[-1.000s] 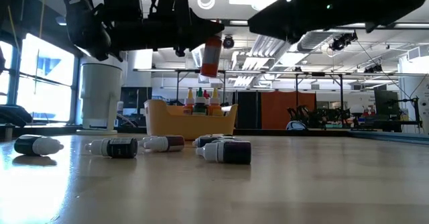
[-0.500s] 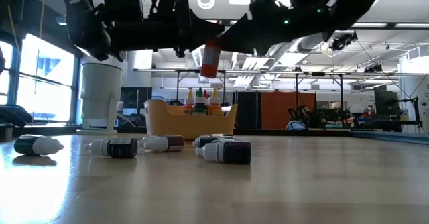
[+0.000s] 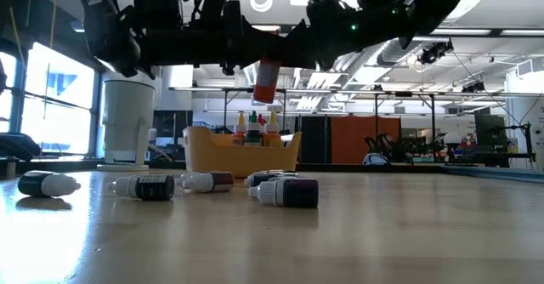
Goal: Pick & Place food coloring
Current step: Put the large orange food coloring bottle into the yellow bin
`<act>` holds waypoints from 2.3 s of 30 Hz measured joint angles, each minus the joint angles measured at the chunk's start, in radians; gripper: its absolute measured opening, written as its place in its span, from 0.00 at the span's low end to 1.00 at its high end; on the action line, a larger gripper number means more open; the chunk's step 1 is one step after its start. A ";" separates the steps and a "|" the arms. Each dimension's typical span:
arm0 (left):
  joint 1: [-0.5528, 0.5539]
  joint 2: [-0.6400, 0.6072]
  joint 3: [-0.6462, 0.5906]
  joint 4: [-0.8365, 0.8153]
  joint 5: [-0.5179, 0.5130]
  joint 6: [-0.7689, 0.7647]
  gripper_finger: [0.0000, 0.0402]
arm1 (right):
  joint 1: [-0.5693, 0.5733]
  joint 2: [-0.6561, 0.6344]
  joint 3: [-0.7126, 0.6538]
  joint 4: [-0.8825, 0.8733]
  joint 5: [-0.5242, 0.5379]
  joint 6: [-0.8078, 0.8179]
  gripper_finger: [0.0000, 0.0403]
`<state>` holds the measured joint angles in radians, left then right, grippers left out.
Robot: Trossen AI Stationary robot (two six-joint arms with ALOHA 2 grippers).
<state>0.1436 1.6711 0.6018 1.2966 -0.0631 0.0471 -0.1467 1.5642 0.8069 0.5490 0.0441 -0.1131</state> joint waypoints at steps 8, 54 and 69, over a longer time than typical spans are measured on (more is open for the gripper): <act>0.000 0.000 0.000 -0.009 -0.003 0.000 0.29 | 0.000 -0.001 0.000 -0.013 0.000 0.000 0.36; -0.015 -0.026 0.180 -0.032 -0.023 0.076 0.36 | -0.111 0.001 -0.005 -0.160 0.036 0.045 0.37; -0.152 -0.088 0.181 -0.013 -0.033 0.159 0.36 | -0.110 0.002 -0.005 -0.185 0.054 0.052 0.36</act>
<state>-0.0085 1.5835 0.7826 1.2839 -0.0961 0.2066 -0.2565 1.5665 0.8021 0.3637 0.0978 -0.0610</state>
